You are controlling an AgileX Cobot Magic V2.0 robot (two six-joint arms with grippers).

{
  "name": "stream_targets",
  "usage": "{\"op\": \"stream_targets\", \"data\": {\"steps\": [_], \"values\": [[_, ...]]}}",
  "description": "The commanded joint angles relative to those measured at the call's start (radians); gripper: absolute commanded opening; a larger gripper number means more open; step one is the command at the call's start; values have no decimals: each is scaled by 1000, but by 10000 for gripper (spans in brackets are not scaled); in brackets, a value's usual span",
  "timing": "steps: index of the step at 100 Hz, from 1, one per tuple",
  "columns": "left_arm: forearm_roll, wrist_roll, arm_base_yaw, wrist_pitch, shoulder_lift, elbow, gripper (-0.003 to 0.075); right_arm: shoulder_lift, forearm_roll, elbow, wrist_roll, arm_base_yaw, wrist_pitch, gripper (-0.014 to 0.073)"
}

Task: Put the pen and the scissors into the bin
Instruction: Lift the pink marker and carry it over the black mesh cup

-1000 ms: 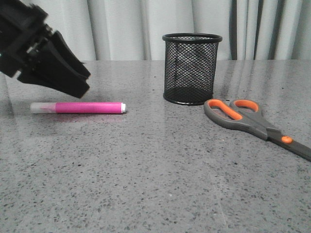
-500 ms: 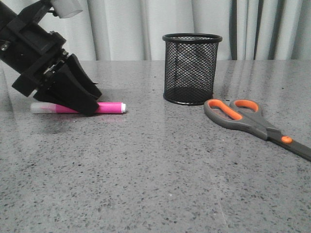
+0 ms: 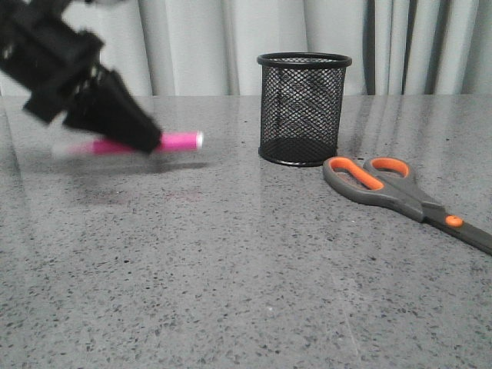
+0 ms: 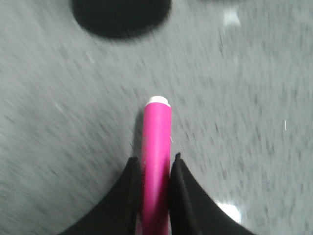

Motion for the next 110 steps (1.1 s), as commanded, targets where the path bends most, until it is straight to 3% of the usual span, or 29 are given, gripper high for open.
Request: {"op": "stream_targets", "data": {"steps": [1, 11, 21, 36, 52, 74, 110], "values": [[-214, -18, -7, 24, -101, -62, -20, 2, 20, -35, -12, -3, -60, 432], [-457, -16, -21, 6, -122, -95, -19, 2, 20, -35, -12, -3, -60, 432], [-568, -11, -81, -53, -114, -139, -19, 2, 20, -35, -12, -3, -60, 432], [-597, -2, -229, -246, -78, -205, -20, 2, 20, -35, -12, -3, -60, 432], [-656, 21, -331, -311, 13, -303, -19, 2, 20, -35, -12, -3, -60, 432], [-676, 21, -366, -311, 127, -376, -19, 2, 20, -35, -12, -3, -59, 432], [-663, 21, -364, -310, 151, -376, 10, 2, 20, -35, -12, -3, -48, 432]]}}
